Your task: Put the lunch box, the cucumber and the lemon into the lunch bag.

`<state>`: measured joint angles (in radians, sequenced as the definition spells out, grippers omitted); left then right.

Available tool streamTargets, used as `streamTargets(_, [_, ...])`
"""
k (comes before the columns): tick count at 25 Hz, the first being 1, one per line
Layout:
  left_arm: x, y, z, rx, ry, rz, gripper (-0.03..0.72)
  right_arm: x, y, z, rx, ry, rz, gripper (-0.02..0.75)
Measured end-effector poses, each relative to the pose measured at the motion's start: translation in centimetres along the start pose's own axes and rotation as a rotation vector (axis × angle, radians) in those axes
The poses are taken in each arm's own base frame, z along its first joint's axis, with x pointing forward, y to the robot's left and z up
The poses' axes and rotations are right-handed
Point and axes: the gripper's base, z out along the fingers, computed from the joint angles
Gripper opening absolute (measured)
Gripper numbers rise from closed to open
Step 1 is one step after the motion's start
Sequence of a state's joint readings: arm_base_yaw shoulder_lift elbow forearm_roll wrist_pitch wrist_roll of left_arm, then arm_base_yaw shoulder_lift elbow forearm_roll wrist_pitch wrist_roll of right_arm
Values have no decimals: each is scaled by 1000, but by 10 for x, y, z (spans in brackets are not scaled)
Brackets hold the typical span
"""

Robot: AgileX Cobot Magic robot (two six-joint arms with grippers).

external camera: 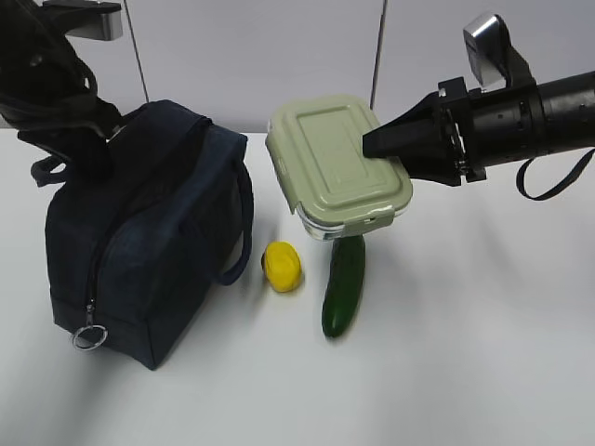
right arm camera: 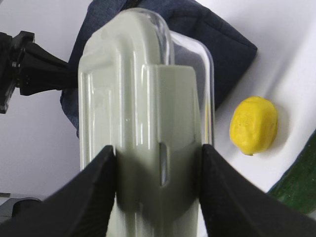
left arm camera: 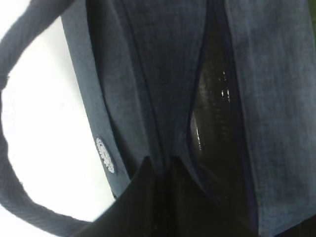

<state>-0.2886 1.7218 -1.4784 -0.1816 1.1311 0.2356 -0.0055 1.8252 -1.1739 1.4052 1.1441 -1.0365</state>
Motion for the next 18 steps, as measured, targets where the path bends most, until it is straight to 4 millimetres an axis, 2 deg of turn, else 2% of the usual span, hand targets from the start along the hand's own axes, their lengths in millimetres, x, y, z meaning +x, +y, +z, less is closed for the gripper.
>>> streamTargets(8, [-18,-2,-29,-28,-94,11,2,-2,6,-1,-13,-18,5,382])
streamTargets(18, [-21,-23,-28,-56,-79,78,2,-6,14,0,-44,-56,11,382])
